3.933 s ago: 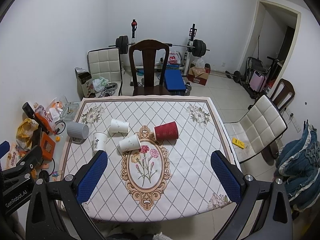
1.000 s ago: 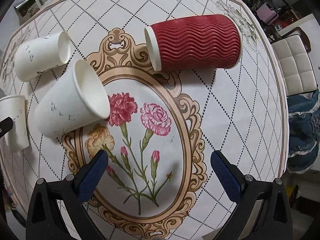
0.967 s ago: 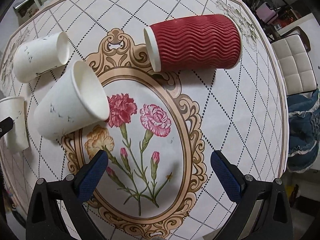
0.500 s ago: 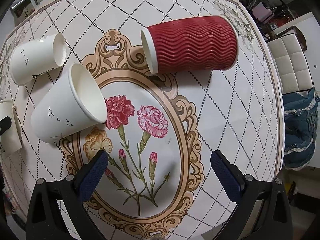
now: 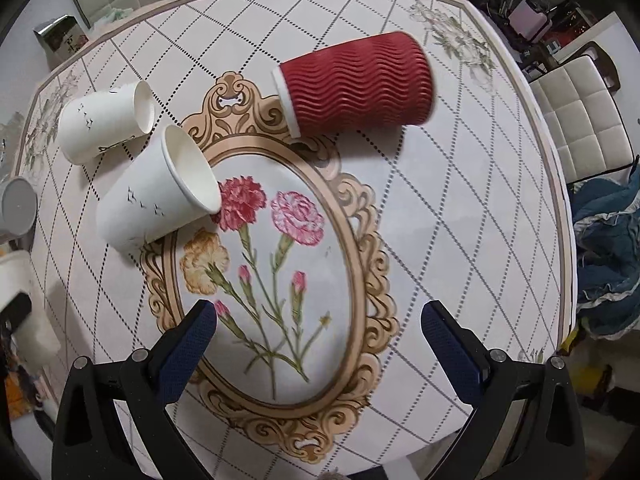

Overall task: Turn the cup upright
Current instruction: 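Lift the white calligraphy cup with the left tool and carry it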

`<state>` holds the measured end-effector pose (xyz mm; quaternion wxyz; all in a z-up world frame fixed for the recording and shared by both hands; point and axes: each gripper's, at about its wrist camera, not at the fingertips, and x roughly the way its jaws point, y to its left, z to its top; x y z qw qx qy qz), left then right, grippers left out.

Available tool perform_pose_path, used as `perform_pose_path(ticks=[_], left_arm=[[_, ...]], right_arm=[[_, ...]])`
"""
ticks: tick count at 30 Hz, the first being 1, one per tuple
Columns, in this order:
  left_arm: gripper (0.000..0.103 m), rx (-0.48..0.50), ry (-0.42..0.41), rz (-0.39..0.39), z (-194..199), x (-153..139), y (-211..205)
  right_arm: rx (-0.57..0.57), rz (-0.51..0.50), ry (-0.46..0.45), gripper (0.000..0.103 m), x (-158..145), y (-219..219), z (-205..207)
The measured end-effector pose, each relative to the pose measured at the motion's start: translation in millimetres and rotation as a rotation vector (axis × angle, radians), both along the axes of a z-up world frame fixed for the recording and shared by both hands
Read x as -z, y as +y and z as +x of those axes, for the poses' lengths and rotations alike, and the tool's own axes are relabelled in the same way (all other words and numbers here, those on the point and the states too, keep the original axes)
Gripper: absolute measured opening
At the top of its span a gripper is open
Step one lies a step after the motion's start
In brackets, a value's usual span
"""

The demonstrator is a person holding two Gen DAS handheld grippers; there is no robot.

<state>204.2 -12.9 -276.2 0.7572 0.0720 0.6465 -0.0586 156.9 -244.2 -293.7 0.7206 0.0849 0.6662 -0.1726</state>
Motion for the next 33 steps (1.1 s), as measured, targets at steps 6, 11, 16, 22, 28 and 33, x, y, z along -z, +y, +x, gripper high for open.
perform_pose_path(ticks=[6,11,16,22,28,33], left_arm=[[0.065,0.021,0.03,-0.005,-51.8,-0.8,-25.6],[0.065,0.057,0.069,0.003,-84.9,16.3,-58.2],[0.065,0.091,0.129,0.016,-103.8,45.2,-88.6],[0.068,0.099,0.177,0.013,-104.4,74.5,-106.2],[0.084,0.09,0.195,0.006,-98.0,83.0,-111.8],[0.1,0.084,0.186,0.015,-94.0,84.0,-114.3]], right_arm=[[-0.014,0.009,-0.007,0.103,-5.7,-16.8,-32.4],[-0.001,0.015,0.019,0.103,3.8,-40.7,-62.2],[0.029,0.021,0.047,0.103,16.8,-66.0,-86.2],[0.041,0.018,0.069,0.103,28.5,-84.5,-101.6],[0.043,0.019,0.085,0.103,36.3,-96.7,-106.6],[0.042,0.022,0.091,0.103,41.4,-102.3,-105.6]])
